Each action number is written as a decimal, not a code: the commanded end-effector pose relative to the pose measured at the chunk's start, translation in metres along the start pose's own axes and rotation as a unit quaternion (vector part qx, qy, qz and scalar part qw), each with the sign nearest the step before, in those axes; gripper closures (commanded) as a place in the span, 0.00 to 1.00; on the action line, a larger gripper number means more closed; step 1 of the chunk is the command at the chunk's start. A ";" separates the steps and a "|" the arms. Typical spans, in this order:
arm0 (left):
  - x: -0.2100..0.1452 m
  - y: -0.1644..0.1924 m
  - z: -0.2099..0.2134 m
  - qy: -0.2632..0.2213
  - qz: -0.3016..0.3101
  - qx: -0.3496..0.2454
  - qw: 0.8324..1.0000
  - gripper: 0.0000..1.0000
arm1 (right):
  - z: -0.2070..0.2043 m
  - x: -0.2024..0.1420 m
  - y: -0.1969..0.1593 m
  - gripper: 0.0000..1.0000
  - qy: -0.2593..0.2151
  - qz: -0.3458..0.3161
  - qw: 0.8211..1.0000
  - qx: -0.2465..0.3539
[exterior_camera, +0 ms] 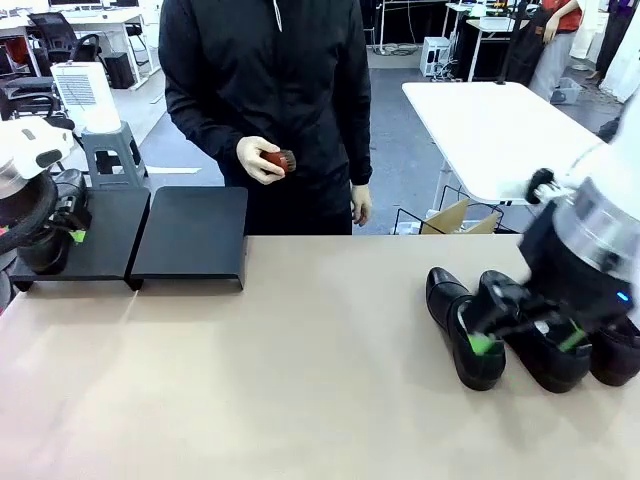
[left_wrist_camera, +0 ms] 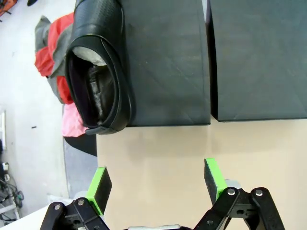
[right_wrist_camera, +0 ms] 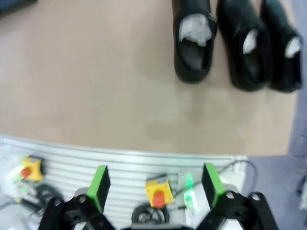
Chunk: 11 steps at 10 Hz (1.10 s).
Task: Organize the shoes by placing them on the stand.
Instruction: Pick up one Shoe and place it in the middle of the table.
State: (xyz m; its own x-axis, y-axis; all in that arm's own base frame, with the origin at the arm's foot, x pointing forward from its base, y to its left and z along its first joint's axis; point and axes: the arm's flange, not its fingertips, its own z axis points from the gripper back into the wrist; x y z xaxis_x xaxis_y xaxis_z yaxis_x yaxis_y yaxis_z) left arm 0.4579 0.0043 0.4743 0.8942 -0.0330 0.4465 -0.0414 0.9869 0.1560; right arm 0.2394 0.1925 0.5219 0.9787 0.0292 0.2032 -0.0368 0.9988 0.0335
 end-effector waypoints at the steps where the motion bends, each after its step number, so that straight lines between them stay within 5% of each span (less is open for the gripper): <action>1: 0.001 0.000 0.000 -0.004 0.005 0.008 1.000 0.00 | -0.004 0.056 0.012 0.00 -0.003 0.006 1.000 -0.025; 3: 0.001 0.000 0.000 -0.004 0.005 0.008 1.000 0.00 | -0.026 0.083 0.019 0.00 0.048 -0.001 0.997 -0.052; 4: 0.001 0.000 0.000 -0.004 0.005 0.008 1.000 0.00 | -0.013 0.050 0.007 0.00 -0.001 0.005 1.000 -0.014; 5: 0.001 0.000 0.000 -0.004 0.005 0.008 1.000 0.00 | -0.013 0.050 0.007 0.00 -0.001 0.005 1.000 -0.014; 11: 0.001 0.000 0.000 -0.004 0.005 0.008 1.000 0.00 | -0.108 0.151 0.024 0.00 0.102 0.024 0.993 -0.048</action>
State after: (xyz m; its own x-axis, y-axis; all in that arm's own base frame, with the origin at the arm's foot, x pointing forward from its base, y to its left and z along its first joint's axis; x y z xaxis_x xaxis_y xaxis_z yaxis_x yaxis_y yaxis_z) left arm 0.4583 0.0046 0.4752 0.8934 -0.0326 0.4481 -0.0423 0.9868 0.1561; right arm 0.3889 0.2141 0.4381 0.9959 0.0893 0.0161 -0.0883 0.9945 -0.0555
